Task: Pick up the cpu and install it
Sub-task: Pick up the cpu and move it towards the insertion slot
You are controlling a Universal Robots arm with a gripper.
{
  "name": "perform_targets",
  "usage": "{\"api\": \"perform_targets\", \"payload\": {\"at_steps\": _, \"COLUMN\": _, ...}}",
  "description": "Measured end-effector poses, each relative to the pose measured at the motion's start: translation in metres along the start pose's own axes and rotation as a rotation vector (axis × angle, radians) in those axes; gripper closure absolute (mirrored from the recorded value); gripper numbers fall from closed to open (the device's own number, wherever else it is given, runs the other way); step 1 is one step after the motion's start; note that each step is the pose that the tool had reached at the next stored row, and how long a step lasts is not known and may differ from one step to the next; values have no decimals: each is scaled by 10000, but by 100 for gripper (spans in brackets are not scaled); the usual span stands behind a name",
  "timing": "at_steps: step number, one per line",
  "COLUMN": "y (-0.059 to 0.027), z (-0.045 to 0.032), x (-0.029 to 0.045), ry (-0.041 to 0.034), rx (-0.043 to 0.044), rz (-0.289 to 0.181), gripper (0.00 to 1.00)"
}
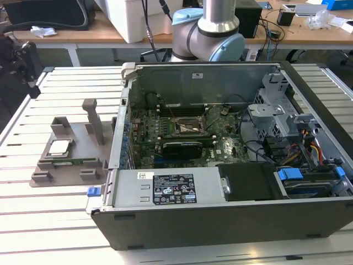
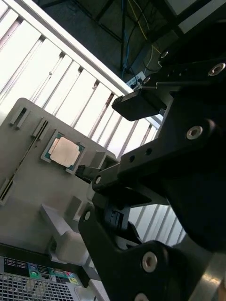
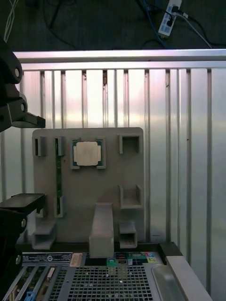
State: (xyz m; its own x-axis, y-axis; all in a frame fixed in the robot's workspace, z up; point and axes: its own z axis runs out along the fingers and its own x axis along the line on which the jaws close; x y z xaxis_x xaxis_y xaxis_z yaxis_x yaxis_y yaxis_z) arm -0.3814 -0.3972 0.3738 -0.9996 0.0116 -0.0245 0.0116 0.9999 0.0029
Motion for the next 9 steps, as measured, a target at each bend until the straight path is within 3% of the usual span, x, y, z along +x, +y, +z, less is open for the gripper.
{"api": "perform_targets", "payload": {"at_steps": 2, "y": 0, "z": 39, "x": -10, "ry": 5, "rx": 0, "rz": 1, "gripper": 34}}
{"api": "perform_targets", "payload": {"at_steps": 9, "y": 1, "z": 300, "x": -48, "ry": 40, "rx": -1, "rz": 2, "gripper": 34}}
